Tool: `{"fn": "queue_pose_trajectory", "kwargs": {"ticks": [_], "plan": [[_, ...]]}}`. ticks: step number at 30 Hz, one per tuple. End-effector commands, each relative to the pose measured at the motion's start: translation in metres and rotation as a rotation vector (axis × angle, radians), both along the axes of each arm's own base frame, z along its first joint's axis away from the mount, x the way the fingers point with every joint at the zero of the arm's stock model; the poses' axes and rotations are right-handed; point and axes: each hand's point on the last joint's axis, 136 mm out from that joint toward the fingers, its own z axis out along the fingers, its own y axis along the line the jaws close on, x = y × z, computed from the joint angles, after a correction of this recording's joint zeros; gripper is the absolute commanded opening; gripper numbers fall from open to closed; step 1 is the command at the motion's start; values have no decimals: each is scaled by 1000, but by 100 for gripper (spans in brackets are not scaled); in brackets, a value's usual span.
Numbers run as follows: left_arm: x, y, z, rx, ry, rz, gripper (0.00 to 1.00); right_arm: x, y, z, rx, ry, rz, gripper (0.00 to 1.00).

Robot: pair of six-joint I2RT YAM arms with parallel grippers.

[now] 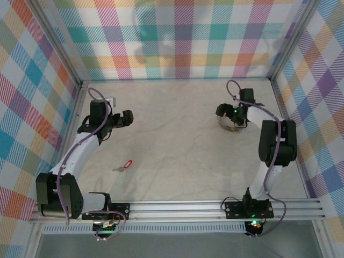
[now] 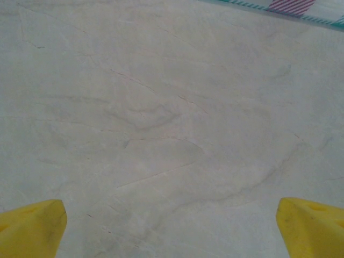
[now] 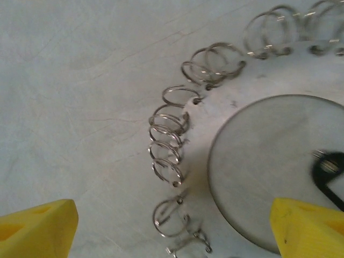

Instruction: Put the keys on the keyring

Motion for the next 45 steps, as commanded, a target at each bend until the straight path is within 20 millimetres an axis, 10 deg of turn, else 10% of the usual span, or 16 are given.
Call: {"fn": "queue_pose_trajectory", "kwargs": {"ticks": [1,12,26,35,45], "plan": [[-5,8,4,-1,-15,38,100,5,28,3,57,38,92,93],[-6,21,-3,40,4,104,100,-26,77,-31,116,162,181,93],[-5,18,-7,33,13,89,100,-169,203,0,147,226,647,92],[-5,14,-11,25,15,77,100,-187,184,40,48,143,600,88],[-5,11,-16,30,26,66,100,-207,139,14,-6,345,171,60]]}}
